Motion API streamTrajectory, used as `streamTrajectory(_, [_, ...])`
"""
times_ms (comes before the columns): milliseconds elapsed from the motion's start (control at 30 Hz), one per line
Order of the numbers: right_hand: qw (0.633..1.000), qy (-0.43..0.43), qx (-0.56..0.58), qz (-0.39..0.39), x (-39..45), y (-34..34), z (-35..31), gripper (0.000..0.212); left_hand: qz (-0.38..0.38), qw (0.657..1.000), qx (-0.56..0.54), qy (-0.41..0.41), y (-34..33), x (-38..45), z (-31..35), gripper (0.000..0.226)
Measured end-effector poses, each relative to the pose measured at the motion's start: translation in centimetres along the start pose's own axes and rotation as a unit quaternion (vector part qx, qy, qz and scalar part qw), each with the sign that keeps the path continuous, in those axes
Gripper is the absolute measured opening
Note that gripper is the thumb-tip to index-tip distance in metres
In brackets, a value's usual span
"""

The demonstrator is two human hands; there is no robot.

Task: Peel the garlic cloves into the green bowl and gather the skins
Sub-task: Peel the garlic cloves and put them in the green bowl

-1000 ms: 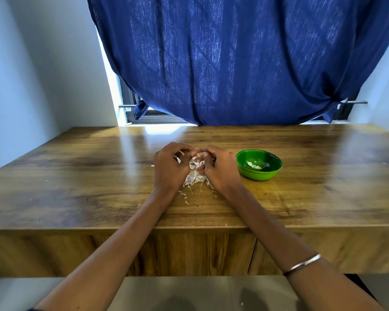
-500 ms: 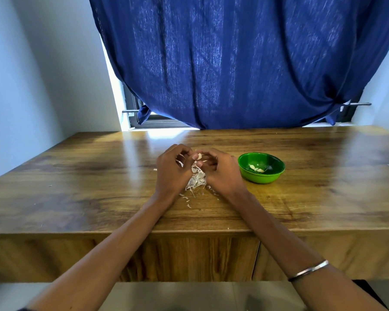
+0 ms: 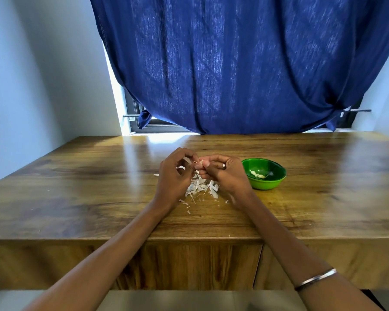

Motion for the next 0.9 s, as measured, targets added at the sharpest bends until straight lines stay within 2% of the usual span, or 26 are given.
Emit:
streamTrajectory(167, [0.999, -0.034, 0.03, -0.022, -0.2, -0.1, 0.3, 0.007, -0.011, 0.999, 0.029, -0.03, -0.1, 0.0, 0.2, 0.028])
streamTrajectory(333, [0.985, -0.109, 0.133, -0.029, -0.5, -0.5, 0.7, 0.013, -0.016, 0.998, 0.037, -0.048, -0.3, -0.1, 0.5, 0.021])
streamTrajectory(667, [0.92, -0.178, 0.348, 0.005, -0.8, -1.7, 1.5, 0.016, 0.043, 0.995, 0.036, -0.083, -0.7, 0.0, 2.1, 0.035])
streamTrajectory(800, [0.934, -0.156, 0.322, 0.004, -0.7, -1.5, 1.1, 0.014, 0.05, 0.998, 0.001, -0.042, -0.1, 0.2, 1.4, 0.024])
streamTrajectory(900, [0.959, -0.123, 0.256, -0.018, -0.6, -1.4, 0.8, 0.025, 0.068, 0.997, -0.037, 0.014, 0.6, 0.2, 0.9, 0.026])
Point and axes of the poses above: each hand's wrist, its own x-axis towards the middle knuckle, its own y-axis out of the back of the hand, z = x × y, the point moved 7 cm from there along x, towards the middle knuckle, and after that the axes turned 7 degrees about y, right-handed, at the moved point
